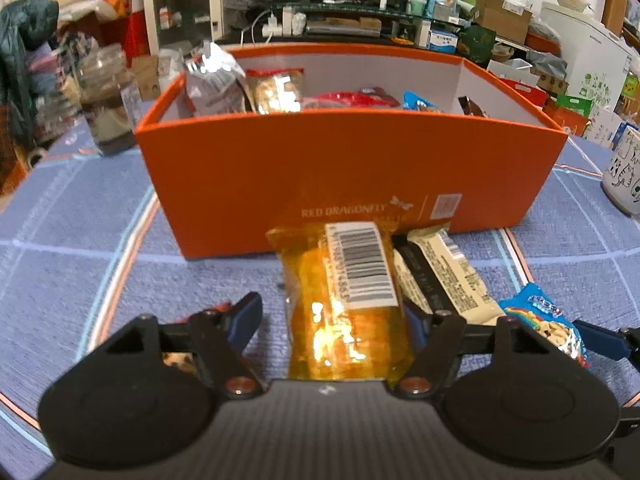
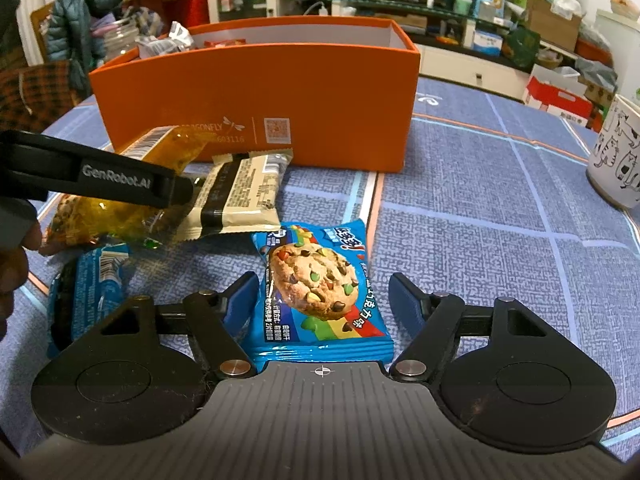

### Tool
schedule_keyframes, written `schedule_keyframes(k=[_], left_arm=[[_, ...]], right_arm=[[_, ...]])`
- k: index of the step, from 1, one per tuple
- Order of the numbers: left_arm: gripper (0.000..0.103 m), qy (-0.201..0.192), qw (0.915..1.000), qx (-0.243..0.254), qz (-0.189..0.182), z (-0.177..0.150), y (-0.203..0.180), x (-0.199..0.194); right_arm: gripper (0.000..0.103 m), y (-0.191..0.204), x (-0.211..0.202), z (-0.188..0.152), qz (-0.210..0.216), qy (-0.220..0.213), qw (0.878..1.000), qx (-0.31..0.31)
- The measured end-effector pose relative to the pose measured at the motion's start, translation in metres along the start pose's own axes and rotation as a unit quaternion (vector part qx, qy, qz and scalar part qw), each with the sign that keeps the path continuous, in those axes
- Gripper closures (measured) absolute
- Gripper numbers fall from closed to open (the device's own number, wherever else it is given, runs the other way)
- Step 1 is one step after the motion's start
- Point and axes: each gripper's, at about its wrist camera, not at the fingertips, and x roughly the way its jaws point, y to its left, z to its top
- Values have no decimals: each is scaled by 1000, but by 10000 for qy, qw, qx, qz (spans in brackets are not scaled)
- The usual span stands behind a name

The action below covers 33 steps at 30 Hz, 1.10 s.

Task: Organize snacks
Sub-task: 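Grasp the yellow barcode bread packet with the left tool while the right grasps the blue cookie packet, then carry the bread packet and blue cookie packet up toward the orange box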

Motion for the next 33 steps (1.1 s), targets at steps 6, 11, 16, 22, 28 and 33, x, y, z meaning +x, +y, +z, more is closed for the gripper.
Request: schedule_keyframes(k=[6,11,16,22,28,33], left_arm=[[56,0,9997,-26,-245,2,4,-11],[56,-296,9992,111,-251,3,14,-40],[56,-540,9983,57,-191,-1,35,-70],[56,-640,9970,-102,-430,-2,52,-89],[56,-602,9920,-377,-1047,-5,74,-98],[55,-221,9965,-183,-782,-15,68,-81]], right_arm=[[73,-3,-5,4,142,77,9999,-9],[73,-4,-14,3,-39,-39,9999,-141],[73,-9,-35,9,-216,-358,9991,-86],[73,1,-51,16,-179,-625,9978,-121],[73,12,-53,19,-76,-611,9979,-188],[73,18,-48,20,-46,-550,9982,-221]])
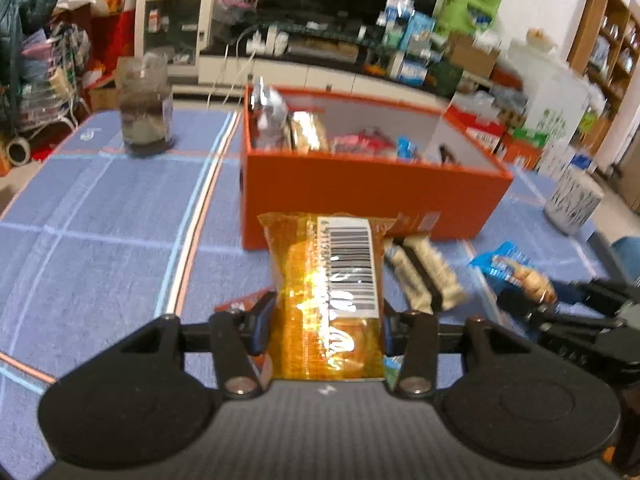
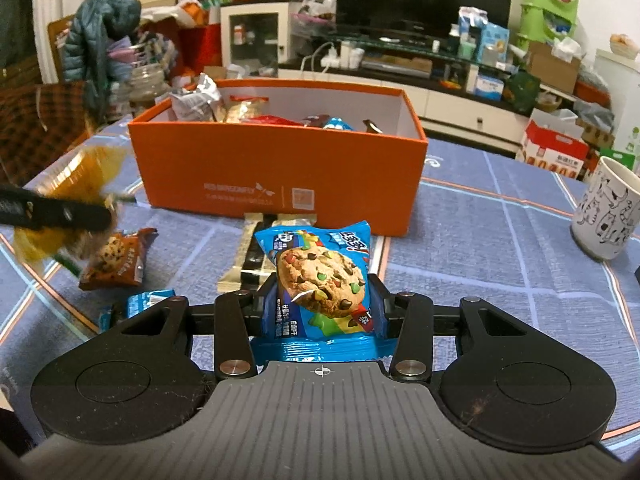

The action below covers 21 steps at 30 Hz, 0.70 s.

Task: Organize snacks
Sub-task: 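Carry the bread packet and blue cookie packet up toward the orange box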

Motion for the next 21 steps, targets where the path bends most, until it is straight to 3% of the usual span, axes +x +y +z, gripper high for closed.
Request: schedule_keyframes(k=[8,14,17,21], left_arm=[[51,119,9996,246,62,-6,-6,7],[67,122,9992,365,74,-5,-10,6],[68,10,9995,328,46,-3,-11,0],[68,-418,9988,244,116,6,-7,-17]], right_arm=[[73,-1,1,0,18,27,10000,12],[73,-4,0,1,74,11,9999,67],[73,-5,-3,2,105,-66,9999,87],[73,-4,-10,5,64,-209,9997,62]])
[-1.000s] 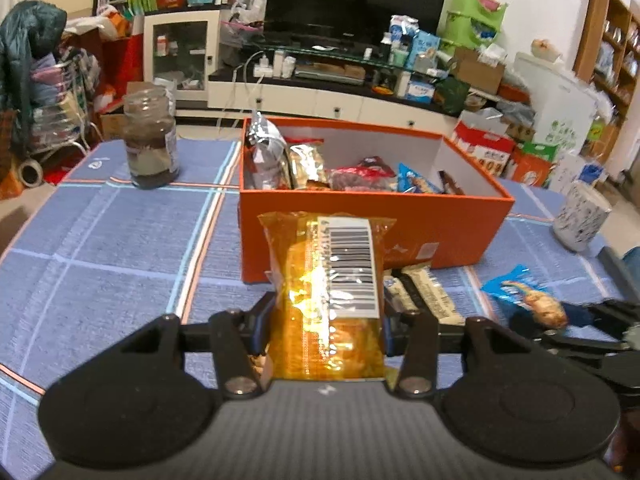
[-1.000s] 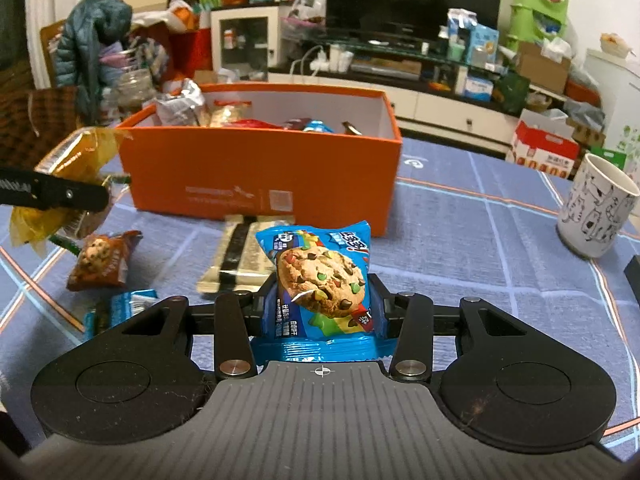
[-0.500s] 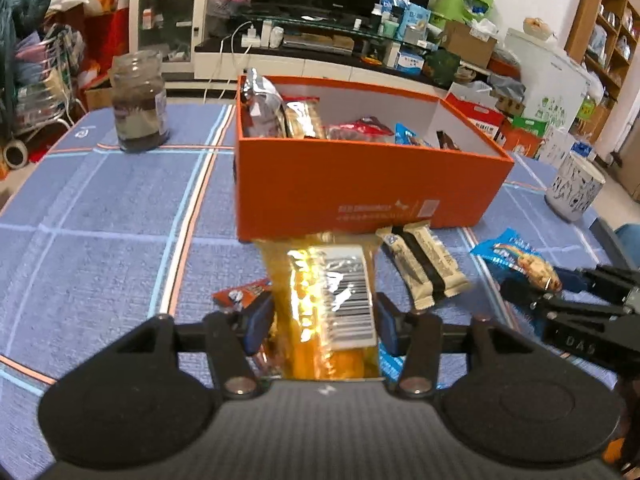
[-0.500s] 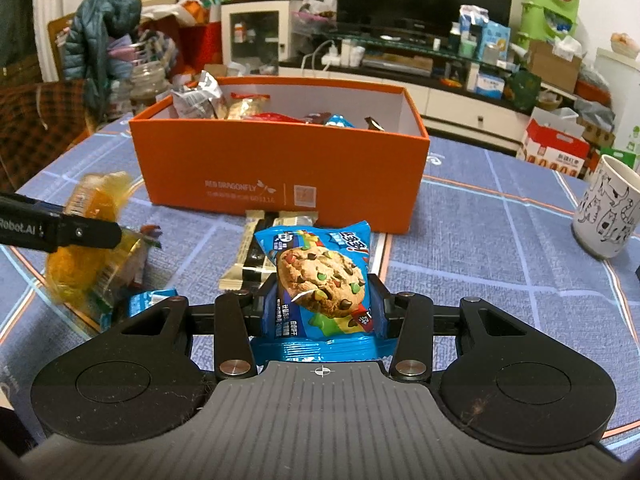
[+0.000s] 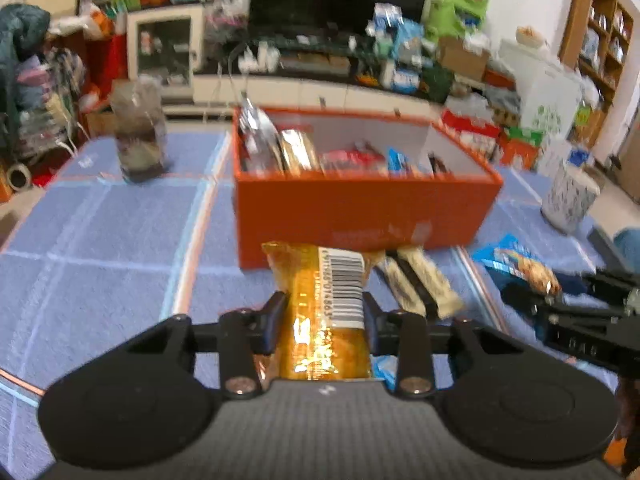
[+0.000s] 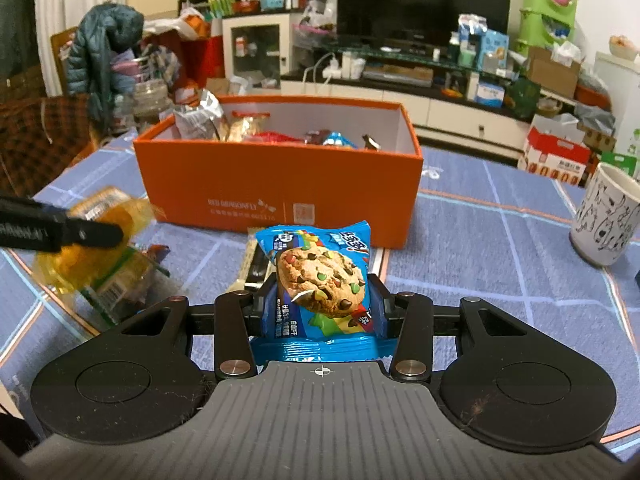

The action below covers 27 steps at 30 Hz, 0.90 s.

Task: Organize snacks
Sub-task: 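Carry the bread packet and blue cookie packet up toward the orange box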

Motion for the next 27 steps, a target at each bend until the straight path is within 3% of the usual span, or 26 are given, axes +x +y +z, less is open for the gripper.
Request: schedule_keyframes(k=[6,27], left_arm=[[68,-489,9975,33,505,10,8,-20],[68,-876,9951,62,463,18,-1,-38]], right_arm=[[73,5,-9,5,-223,-287,9992,-173],[73,12,-34,37,-273,-877,9958,-19]])
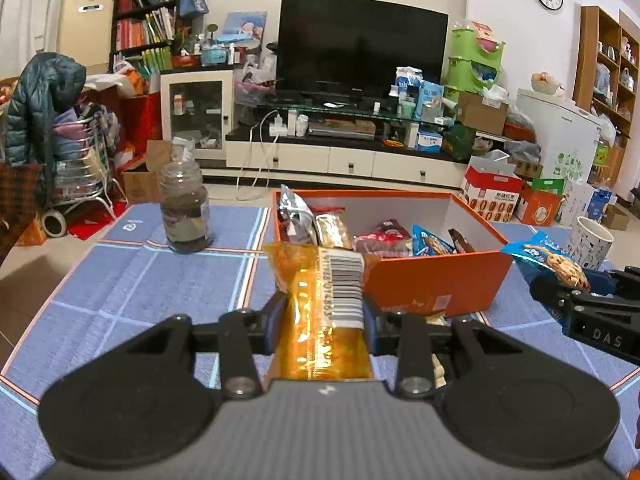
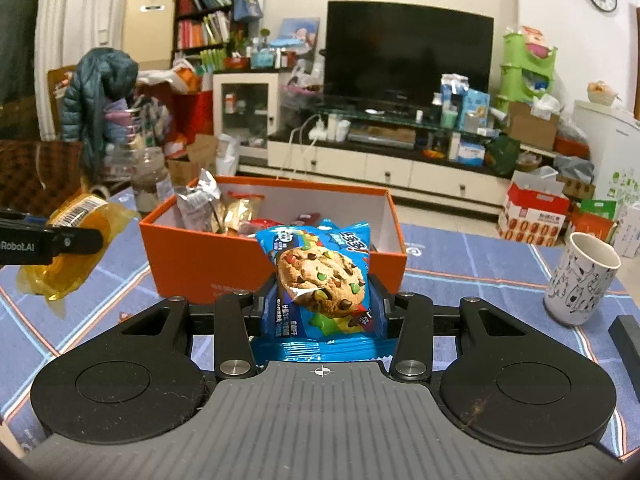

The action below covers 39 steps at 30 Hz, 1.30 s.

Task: Organize snacks
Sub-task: 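Carry the bread packet and blue cookie packet up toward the orange box, then open both tools over the orange box to drop both packets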

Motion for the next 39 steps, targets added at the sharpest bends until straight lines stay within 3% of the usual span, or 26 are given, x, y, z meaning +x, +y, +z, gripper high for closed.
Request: schedule_keyframes(k=[11,24,33,39], left_arm=[[68,-310,9987,-292,296,15,30,-16],[68,-166,9999,0,1,22,7,-3],[68,-115,9994,238,-207,54,-17,46],[65,-140,9990,366,-219,86,-38,110]], right_arm=[[73,-1,-6,6,37,-56,10000,59],[73,4,-5,9,75,-104,9999,16],[73,2,25,38,61,-146,9999,32],[73,-13,88,73,-128,-61,9998,113]])
